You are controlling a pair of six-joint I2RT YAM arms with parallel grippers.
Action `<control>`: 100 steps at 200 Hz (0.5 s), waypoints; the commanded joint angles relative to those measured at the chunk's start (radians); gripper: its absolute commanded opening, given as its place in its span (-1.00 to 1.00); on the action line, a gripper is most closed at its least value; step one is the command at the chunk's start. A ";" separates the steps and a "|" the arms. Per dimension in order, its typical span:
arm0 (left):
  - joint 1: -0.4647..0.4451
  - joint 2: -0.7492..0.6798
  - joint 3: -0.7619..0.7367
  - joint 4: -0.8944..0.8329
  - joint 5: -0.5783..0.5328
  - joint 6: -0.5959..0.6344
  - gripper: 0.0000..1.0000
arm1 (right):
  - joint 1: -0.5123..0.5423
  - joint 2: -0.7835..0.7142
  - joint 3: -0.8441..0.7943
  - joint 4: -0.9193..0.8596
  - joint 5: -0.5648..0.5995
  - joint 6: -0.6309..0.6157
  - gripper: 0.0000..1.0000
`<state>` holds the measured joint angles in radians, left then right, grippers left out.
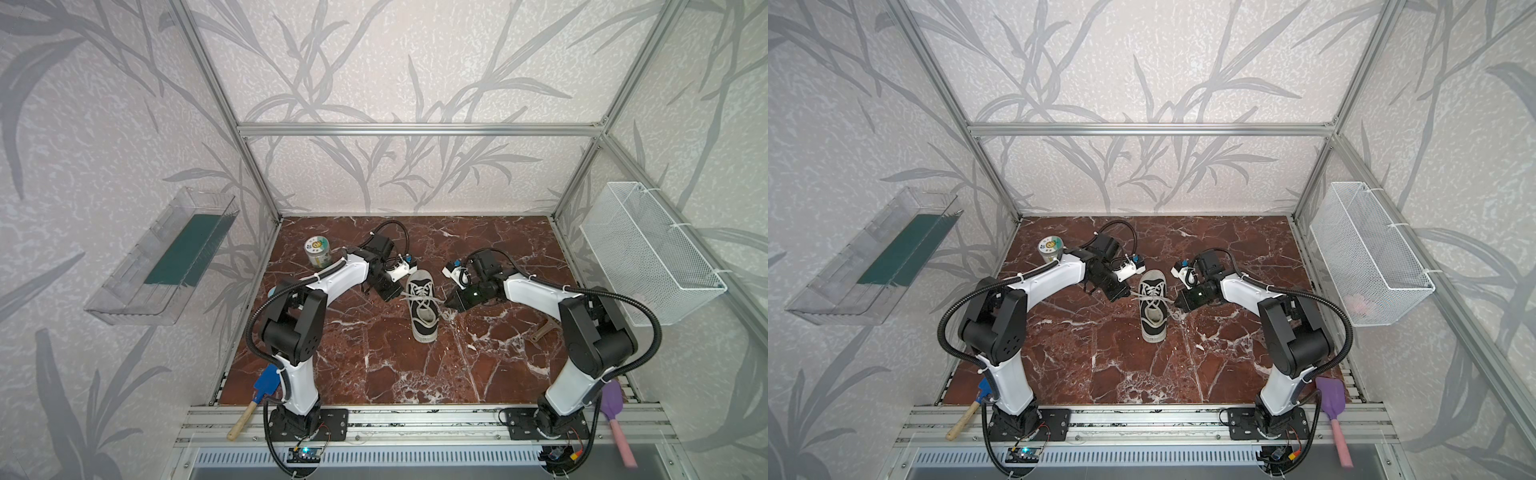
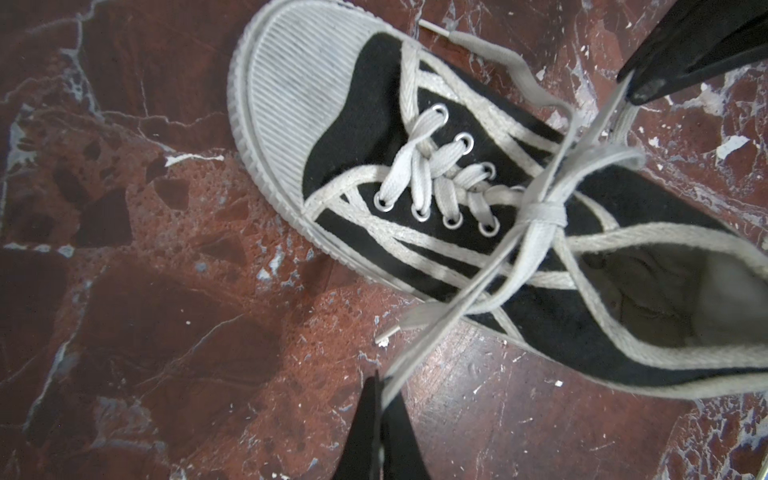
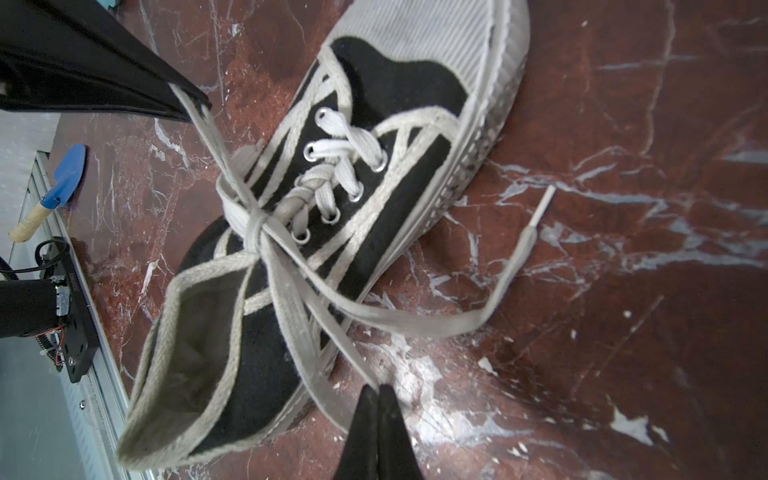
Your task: Tie the shoes
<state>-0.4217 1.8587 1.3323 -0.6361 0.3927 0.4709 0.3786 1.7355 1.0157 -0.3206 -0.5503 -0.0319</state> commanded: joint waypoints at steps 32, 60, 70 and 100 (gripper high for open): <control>0.044 0.008 -0.016 -0.028 -0.074 -0.011 -1.00 | -0.044 -0.019 -0.027 -0.071 0.064 0.026 -1.00; 0.050 0.010 -0.020 -0.024 -0.072 -0.014 -1.00 | -0.047 -0.022 -0.039 -0.075 0.062 0.030 -1.00; 0.050 0.008 -0.021 -0.020 -0.071 -0.014 -1.00 | -0.048 -0.023 -0.040 -0.076 0.063 0.030 -1.00; 0.049 0.008 -0.023 -0.019 -0.041 -0.016 -1.00 | -0.046 -0.009 -0.026 -0.076 0.014 0.027 -1.00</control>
<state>-0.4145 1.8587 1.3243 -0.6212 0.4118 0.4587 0.3634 1.7332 1.0023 -0.3172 -0.5644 -0.0101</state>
